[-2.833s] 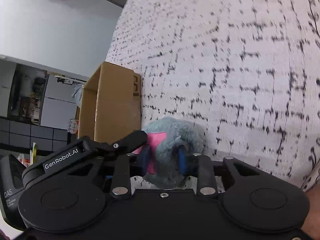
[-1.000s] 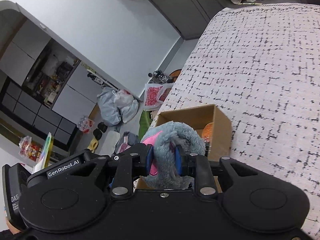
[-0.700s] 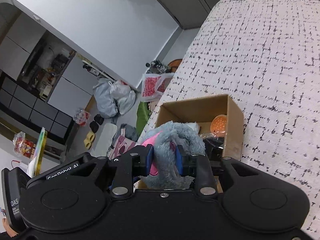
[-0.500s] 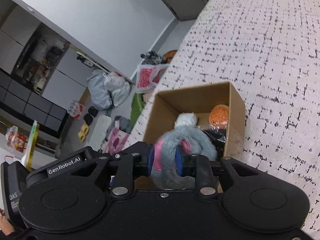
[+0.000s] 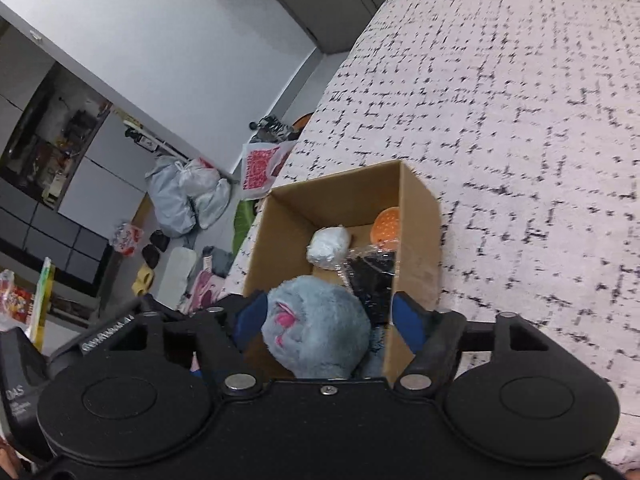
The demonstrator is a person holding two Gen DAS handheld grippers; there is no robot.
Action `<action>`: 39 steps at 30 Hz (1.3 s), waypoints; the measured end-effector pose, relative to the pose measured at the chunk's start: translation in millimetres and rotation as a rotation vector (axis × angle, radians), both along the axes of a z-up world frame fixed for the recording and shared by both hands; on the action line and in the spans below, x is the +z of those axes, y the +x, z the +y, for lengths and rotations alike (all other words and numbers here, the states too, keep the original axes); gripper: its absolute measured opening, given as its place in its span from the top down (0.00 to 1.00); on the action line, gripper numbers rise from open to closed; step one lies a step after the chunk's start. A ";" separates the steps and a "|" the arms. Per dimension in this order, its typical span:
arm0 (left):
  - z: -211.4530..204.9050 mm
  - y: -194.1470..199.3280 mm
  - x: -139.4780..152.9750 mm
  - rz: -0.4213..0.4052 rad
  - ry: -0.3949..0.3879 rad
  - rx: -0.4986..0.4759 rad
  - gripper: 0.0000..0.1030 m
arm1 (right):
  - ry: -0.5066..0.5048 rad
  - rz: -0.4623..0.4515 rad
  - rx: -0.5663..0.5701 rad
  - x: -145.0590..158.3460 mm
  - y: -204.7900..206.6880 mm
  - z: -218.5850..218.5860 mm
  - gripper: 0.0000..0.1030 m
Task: Organize soft objects
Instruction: 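Carry the fluffy ball with both tools and lower it into the box, then open both tools and lift them out of the box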
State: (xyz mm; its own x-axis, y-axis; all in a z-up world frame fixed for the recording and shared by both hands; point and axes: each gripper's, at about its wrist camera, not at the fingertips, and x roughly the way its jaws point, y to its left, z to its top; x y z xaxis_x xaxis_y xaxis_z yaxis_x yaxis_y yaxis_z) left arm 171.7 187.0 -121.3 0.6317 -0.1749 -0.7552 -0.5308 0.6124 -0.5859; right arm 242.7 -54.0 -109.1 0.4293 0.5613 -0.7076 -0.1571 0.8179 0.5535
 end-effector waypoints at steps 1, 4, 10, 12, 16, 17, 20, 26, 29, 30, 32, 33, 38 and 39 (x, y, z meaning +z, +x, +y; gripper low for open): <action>-2.1 -1.3 2.4 0.003 0.014 -0.004 0.27 | -0.003 -0.003 -0.001 1.0 -2.7 -2.4 0.32; -10.2 -3.0 8.5 0.007 0.044 -0.025 0.18 | -0.009 -0.009 -0.012 3.8 -9.0 -9.5 0.27; -28.3 -10.1 23.4 -0.006 0.101 -0.058 0.11 | -0.039 -0.029 -0.065 10.8 -21.5 -34.3 0.17; -35.1 -13.0 29.2 -0.010 0.137 -0.067 0.09 | -0.046 -0.041 -0.092 13.2 -26.6 -44.5 0.12; -50.4 -18.4 40.9 -0.009 0.204 -0.105 0.08 | -0.046 -0.058 -0.145 17.3 -36.9 -66.2 0.05; -55.1 -20.1 43.9 -0.012 0.224 -0.116 0.08 | -0.041 -0.061 -0.153 18.1 -39.6 -71.2 0.02; -68.8 -24.0 50.5 -0.014 0.280 -0.143 0.05 | -0.035 -0.079 -0.183 20.9 -47.8 -87.1 0.00; -91.1 -34.9 68.2 -0.045 0.330 -0.177 0.04 | -0.027 -0.108 -0.217 35.4 -66.1 -116.6 0.00; -101.5 -41.4 76.0 -0.065 0.358 -0.195 0.03 | -0.024 -0.136 -0.208 43.8 -77.5 -126.6 0.00; -104.7 -44.1 77.7 -0.068 0.365 -0.200 0.03 | -0.027 -0.138 -0.204 45.8 -80.7 -129.2 0.00; -110.8 -50.1 81.1 -0.070 0.379 -0.208 0.03 | -0.047 -0.145 -0.188 50.5 -87.1 -131.8 0.00; -113.4 -52.8 82.3 -0.072 0.386 -0.213 0.03 | -0.059 -0.154 -0.178 53.7 -91.1 -133.0 0.00; -125.1 -68.0 91.1 -0.090 0.424 -0.231 0.03 | -0.119 -0.194 -0.150 66.8 -108.6 -135.7 0.00; -127.4 -70.9 93.4 -0.093 0.434 -0.234 0.02 | -0.131 -0.200 -0.150 69.1 -112.0 -136.3 0.00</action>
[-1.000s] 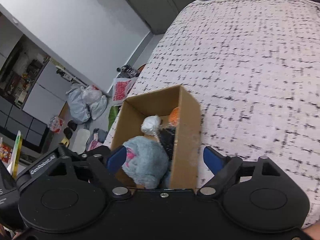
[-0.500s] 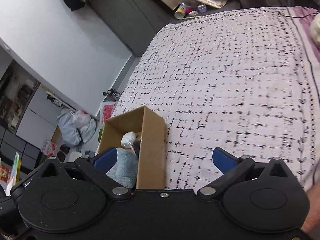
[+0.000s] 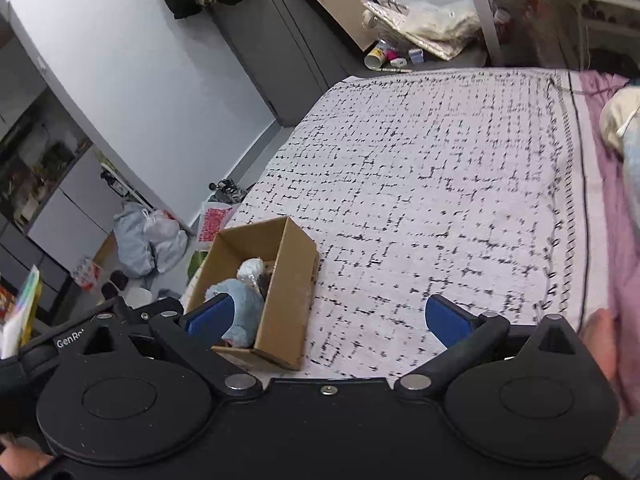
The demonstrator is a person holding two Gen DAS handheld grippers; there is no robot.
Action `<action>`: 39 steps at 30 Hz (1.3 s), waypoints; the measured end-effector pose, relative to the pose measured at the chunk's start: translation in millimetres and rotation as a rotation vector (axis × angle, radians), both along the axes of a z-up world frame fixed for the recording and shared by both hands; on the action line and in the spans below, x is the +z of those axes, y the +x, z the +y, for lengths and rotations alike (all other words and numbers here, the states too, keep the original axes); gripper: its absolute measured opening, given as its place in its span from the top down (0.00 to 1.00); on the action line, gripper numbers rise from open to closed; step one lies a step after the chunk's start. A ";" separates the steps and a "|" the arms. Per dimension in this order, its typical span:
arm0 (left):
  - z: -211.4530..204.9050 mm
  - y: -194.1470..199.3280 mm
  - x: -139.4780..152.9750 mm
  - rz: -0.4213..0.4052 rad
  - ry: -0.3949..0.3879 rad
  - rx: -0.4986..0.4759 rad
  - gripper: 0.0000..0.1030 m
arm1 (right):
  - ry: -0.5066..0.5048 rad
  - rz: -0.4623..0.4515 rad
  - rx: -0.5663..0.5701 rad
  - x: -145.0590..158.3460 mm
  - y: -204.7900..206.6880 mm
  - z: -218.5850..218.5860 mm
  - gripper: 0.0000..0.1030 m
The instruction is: Organize soft objects
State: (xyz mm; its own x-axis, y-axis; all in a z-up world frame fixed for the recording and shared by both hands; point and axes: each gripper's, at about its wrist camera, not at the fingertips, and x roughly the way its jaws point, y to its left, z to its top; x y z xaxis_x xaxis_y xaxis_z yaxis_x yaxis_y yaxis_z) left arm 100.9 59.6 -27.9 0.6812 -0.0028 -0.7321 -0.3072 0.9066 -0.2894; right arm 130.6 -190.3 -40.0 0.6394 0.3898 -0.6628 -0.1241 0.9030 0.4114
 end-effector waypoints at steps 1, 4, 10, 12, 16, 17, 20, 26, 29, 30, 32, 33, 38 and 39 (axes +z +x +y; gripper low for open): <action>-2.0 -2.3 1.8 0.000 0.010 -0.005 0.01 | -0.006 -0.005 -0.001 1.6 -3.3 -1.1 0.00; -7.3 -9.0 7.6 -0.010 0.034 -0.018 0.01 | -0.008 -0.010 -0.002 5.1 -11.5 -6.2 0.00; -15.8 -20.3 19.9 -0.025 0.081 -0.050 0.01 | -0.032 -0.010 -0.011 11.9 -23.2 -12.9 0.00; -19.0 -22.1 23.8 -0.022 0.098 -0.062 0.01 | -0.043 -0.013 -0.013 15.8 -26.7 -14.1 0.00; -23.2 -26.8 30.7 -0.022 0.130 -0.085 0.01 | -0.032 -0.009 -0.014 21.3 -31.5 -18.5 0.00; -23.9 -28.0 32.4 -0.022 0.137 -0.089 0.01 | -0.035 -0.009 -0.012 22.1 -32.2 -19.0 0.00; -24.8 -31.6 38.0 -0.025 0.144 -0.104 0.01 | -0.059 -0.015 0.000 25.4 -36.8 -17.2 0.00; -28.9 -37.7 45.2 -0.028 0.166 -0.119 0.01 | -0.090 -0.025 0.041 31.7 -45.4 -12.4 0.00; -32.6 -40.9 47.3 -0.025 0.184 -0.131 0.01 | -0.103 -0.038 0.055 34.7 -49.1 -10.1 0.00; -32.7 -41.6 48.3 -0.022 0.190 -0.134 0.01 | -0.104 -0.040 0.058 35.5 -50.2 -9.6 0.00; -33.5 -43.3 49.7 -0.017 0.200 -0.139 0.01 | -0.103 -0.045 0.065 36.8 -52.7 -9.4 0.00; -34.2 -44.4 50.6 -0.018 0.203 -0.141 0.01 | -0.101 -0.049 0.070 37.5 -53.9 -9.3 0.00; -36.7 -47.6 54.5 -0.025 0.217 -0.149 0.01 | -0.112 -0.057 0.077 39.7 -57.7 -9.6 0.00; -37.0 -48.0 54.9 -0.026 0.217 -0.151 0.01 | -0.112 -0.056 0.077 39.7 -57.9 -9.6 0.00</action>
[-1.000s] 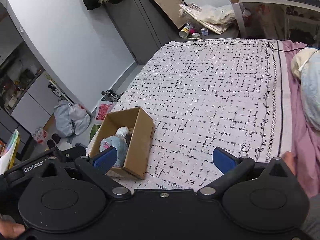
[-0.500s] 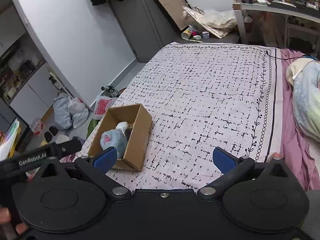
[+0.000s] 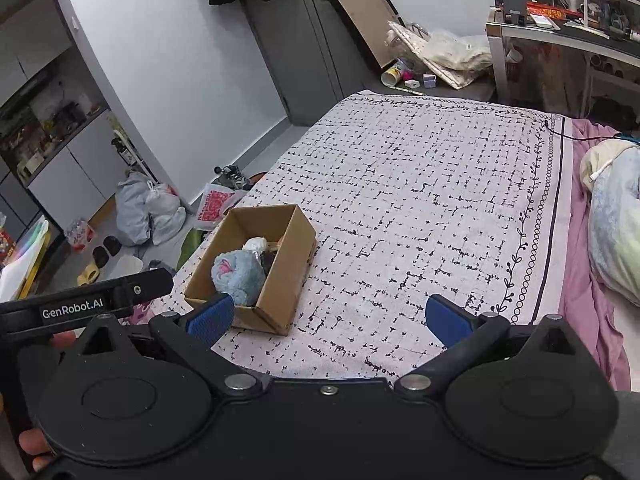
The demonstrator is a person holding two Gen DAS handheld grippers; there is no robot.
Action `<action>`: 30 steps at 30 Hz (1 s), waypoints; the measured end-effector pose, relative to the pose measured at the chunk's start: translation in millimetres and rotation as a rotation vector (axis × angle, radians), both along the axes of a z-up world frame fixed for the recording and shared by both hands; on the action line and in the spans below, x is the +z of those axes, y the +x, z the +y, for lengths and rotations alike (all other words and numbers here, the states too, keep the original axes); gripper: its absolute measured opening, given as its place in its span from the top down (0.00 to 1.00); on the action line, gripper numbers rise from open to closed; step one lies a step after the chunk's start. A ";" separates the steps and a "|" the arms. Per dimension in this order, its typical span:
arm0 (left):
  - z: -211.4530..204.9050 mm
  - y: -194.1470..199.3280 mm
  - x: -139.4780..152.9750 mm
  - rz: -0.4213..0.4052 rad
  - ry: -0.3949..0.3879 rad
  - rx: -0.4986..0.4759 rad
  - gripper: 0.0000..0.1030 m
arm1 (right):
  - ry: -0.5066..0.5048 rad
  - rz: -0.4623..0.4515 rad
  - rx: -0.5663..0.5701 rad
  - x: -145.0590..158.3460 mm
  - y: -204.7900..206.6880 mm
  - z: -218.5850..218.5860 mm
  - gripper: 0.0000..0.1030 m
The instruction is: Organize soft objects
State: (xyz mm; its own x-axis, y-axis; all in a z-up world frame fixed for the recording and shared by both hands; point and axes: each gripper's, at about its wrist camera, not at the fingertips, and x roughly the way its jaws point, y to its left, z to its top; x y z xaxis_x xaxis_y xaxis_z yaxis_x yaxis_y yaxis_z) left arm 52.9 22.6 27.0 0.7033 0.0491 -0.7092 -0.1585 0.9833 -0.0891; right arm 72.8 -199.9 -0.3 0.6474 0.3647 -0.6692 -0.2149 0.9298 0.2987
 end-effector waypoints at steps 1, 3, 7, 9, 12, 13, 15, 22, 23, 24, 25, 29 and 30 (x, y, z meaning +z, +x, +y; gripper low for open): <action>-0.3 -0.3 0.4 0.001 -0.002 -0.003 0.01 | -0.002 0.001 0.000 -0.1 -0.5 0.1 0.00; -1.2 -0.8 0.9 0.002 -0.001 -0.005 0.01 | -0.011 0.001 0.001 0.4 -0.6 0.4 0.00; -1.8 -2.0 1.9 0.000 0.001 -0.010 0.01 | -0.014 -0.008 0.004 2.6 -2.6 0.1 0.00; -2.3 -2.7 2.3 0.001 0.004 -0.012 0.01 | -0.013 -0.004 0.002 2.5 -2.1 -0.1 0.00; -2.6 -2.6 2.3 0.002 0.002 -0.011 0.01 | -0.018 0.000 0.005 2.4 -2.8 1.1 0.00; -2.6 -3.1 2.4 0.003 0.002 -0.011 0.01 | -0.021 -0.001 0.005 2.8 -2.8 1.7 0.00; -2.2 -3.7 2.7 0.005 0.004 -0.014 0.01 | -0.025 -0.002 0.006 3.3 -3.4 1.9 0.00; -1.4 -4.8 3.3 0.012 0.005 -0.019 0.01 | -0.035 -0.011 0.005 6.0 -4.9 3.5 0.00; -1.1 -4.9 3.2 0.013 0.005 -0.020 0.01 | -0.038 -0.012 0.004 6.1 -5.2 3.9 0.00; -0.5 -5.4 2.7 0.013 0.006 -0.020 0.01 | -0.039 -0.012 0.003 6.0 -5.4 4.2 0.00; -0.3 -5.7 2.8 0.014 0.005 -0.021 0.01 | -0.039 -0.012 0.003 6.1 -5.6 4.7 0.00; 0.5 -5.7 1.1 0.014 -0.003 -0.029 0.01 | -0.038 -0.015 -0.005 7.2 -5.8 4.2 0.00; 0.4 -5.5 0.0 0.017 -0.003 -0.030 0.01 | -0.037 -0.013 -0.008 7.2 -6.0 4.2 0.00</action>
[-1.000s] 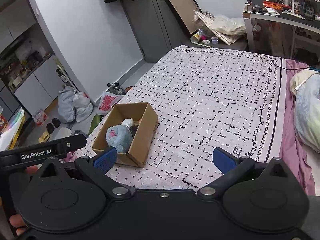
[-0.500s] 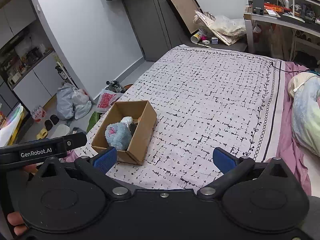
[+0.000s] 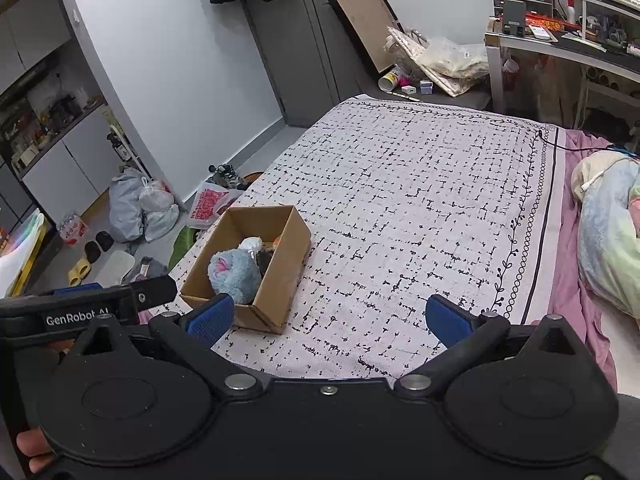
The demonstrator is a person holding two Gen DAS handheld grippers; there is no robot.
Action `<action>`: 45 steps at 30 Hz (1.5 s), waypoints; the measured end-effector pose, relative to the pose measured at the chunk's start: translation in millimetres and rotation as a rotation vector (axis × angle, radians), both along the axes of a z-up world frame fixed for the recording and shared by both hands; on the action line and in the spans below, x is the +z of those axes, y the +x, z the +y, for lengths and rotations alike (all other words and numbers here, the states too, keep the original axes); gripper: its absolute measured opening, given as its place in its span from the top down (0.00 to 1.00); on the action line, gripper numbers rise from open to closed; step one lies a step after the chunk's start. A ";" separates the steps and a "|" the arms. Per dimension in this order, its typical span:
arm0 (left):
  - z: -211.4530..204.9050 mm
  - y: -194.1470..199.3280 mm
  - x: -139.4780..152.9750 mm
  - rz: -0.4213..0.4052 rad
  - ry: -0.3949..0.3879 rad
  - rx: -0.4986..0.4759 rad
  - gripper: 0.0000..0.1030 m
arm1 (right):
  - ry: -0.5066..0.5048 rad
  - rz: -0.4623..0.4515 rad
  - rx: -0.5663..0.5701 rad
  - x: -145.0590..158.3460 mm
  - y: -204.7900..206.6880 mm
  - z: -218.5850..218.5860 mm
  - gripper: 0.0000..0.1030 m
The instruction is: Organize soft objects
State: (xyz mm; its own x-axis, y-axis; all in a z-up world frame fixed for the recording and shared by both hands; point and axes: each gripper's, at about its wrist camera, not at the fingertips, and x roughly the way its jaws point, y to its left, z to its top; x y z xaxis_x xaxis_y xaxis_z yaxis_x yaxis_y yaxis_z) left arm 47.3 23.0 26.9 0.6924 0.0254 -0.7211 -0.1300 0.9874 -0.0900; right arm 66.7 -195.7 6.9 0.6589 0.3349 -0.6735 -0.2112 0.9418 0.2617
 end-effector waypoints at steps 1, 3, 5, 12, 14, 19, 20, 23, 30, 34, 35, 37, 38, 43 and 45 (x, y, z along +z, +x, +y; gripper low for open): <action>0.1 -0.2 -0.8 0.001 -0.001 -0.001 0.01 | 0.000 0.002 -0.002 -0.1 -0.1 0.2 0.00; 0.1 -0.7 -1.3 -0.001 -0.005 -0.004 0.01 | -0.005 0.002 -0.008 0.1 -0.9 0.5 0.00; 0.3 -0.8 -1.6 -0.002 -0.011 -0.010 0.01 | -0.008 0.001 -0.013 0.8 -1.1 0.3 0.00; 0.8 0.2 -2.6 -0.006 -0.022 -0.016 0.01 | -0.016 0.001 -0.026 0.3 -2.2 0.3 0.00; 0.7 0.0 -2.9 -0.005 -0.025 -0.016 0.01 | -0.016 0.001 -0.027 0.3 -2.1 0.4 0.00; -0.2 -0.5 -3.1 -0.004 -0.028 -0.021 0.01 | -0.013 -0.002 -0.032 1.1 -3.3 -1.5 0.00; -1.2 -0.6 -3.4 -0.004 -0.027 -0.021 0.01 | -0.012 -0.003 -0.033 1.3 -4.4 -1.4 0.00; -1.8 -1.5 -3.8 -0.005 -0.028 -0.021 0.01 | -0.015 -0.002 -0.032 1.5 -4.4 -1.6 0.00; -2.4 -2.4 -3.9 -0.005 -0.031 -0.022 0.01 | -0.014 -0.002 -0.032 1.8 -5.3 -1.4 0.00; -2.4 -2.7 -3.9 -0.005 -0.032 -0.021 0.01 | -0.016 -0.002 -0.034 2.4 -5.9 -1.1 0.00; -3.1 -3.5 -4.1 -0.005 -0.033 -0.023 0.01 | -0.015 -0.003 -0.034 3.0 -6.4 -1.2 0.00; -3.8 -4.5 -3.8 -0.007 -0.033 -0.023 0.01 | -0.014 -0.003 -0.034 2.8 -6.2 -1.1 0.00; -4.1 -5.0 -3.8 -0.008 -0.034 -0.024 0.01 | -0.014 -0.004 -0.034 3.0 -6.5 -1.3 0.00; -5.0 -4.5 -4.3 -0.004 -0.033 -0.025 0.01 | -0.013 -0.004 -0.034 3.9 -7.6 -1.3 0.00; -4.7 -3.8 -4.6 -0.001 -0.031 -0.023 0.01 | -0.014 -0.006 -0.029 3.6 -8.3 -1.1 0.00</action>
State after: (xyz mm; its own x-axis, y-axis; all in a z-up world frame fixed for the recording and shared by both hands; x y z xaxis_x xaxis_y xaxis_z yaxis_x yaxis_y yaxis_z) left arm 43.6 18.3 22.4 0.6933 -0.0130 -0.7205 -0.1067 0.9870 -0.1205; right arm 58.4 -196.8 10.5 0.6723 0.3063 -0.6739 -0.1849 0.9510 0.2478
